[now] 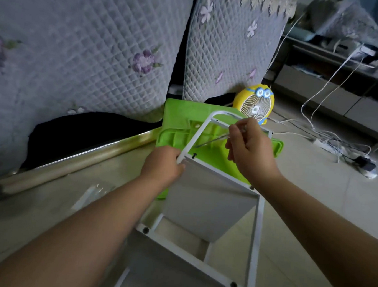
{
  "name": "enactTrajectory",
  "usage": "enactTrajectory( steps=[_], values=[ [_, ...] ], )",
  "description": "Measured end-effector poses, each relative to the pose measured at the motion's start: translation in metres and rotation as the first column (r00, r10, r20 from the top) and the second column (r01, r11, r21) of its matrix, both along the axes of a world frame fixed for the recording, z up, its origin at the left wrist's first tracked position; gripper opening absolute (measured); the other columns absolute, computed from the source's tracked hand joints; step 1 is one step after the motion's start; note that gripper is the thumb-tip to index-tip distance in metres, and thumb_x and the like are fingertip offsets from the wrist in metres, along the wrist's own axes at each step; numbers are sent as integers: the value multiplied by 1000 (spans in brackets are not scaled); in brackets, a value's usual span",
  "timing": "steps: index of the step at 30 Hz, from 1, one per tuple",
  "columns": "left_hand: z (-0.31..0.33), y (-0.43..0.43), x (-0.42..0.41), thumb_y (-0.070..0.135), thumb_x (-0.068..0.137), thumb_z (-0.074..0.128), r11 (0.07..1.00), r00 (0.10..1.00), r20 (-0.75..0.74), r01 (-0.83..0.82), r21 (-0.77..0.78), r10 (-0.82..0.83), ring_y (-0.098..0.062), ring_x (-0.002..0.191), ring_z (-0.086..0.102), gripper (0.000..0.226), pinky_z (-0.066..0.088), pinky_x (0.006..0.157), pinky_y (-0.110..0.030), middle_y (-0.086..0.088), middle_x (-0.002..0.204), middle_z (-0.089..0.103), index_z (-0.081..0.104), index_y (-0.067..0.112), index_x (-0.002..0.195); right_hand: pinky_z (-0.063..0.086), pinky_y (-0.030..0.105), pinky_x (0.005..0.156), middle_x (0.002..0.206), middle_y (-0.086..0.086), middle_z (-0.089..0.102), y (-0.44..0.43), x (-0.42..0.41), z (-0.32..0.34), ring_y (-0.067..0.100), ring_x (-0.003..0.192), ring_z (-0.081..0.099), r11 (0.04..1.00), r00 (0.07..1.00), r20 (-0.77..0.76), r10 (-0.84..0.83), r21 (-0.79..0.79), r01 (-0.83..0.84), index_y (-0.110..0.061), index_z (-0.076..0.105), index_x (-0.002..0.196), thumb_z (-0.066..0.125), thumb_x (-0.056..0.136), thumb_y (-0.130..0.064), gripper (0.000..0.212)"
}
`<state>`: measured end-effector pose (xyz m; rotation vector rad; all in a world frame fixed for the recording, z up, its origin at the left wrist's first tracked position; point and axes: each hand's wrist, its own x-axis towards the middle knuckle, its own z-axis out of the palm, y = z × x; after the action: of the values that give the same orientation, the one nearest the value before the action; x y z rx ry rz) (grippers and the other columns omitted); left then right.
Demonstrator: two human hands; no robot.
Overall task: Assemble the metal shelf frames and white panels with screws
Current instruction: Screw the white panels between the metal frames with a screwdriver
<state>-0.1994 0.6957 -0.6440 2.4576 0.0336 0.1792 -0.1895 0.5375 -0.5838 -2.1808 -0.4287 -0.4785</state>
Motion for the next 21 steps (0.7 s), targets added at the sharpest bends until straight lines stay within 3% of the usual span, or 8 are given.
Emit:
enactTrajectory(
  steps=[2,4,8,14,21],
  values=[
    [-5,0,0,17,83,60,999,999,19,-26,-35,27,-33,84,61,16,41,63,-31,-18,83,67,70,5,88,43,38,57,62,12,58,2,2,3,29,54,53,996,999,46,24,-88,-20,-14,41,83,38,85,-31,18],
    [-6,1,-1,18,84,58,998,999,14,-50,-46,51,-34,81,60,18,37,60,-31,-20,79,65,65,5,74,45,43,59,62,8,56,2,3,6,29,55,52,989,997,62,53,-138,-44,-14,42,85,37,84,-32,19],
    [-9,7,-2,19,86,56,997,998,9,-63,-48,64,-36,80,58,32,29,57,-30,-22,79,61,42,11,58,46,50,61,62,14,57,4,7,8,33,57,54,982,993,75,88,-171,-75,-14,42,83,37,85,-32,19],
    [-10,8,-2,22,90,50,997,998,15,-66,27,66,-35,92,58,23,35,65,-30,-18,95,63,63,3,87,47,47,58,54,-2,53,8,8,8,30,53,54,972,990,36,136,-196,-127,-14,43,82,39,85,-33,19],
    [-12,7,0,22,91,49,995,997,8,-83,57,83,-34,92,59,23,40,67,-31,-17,97,64,64,3,92,44,33,51,54,-2,53,10,11,13,14,46,52,975,987,17,157,-165,-152,-23,40,75,39,85,-33,14]
  ],
)
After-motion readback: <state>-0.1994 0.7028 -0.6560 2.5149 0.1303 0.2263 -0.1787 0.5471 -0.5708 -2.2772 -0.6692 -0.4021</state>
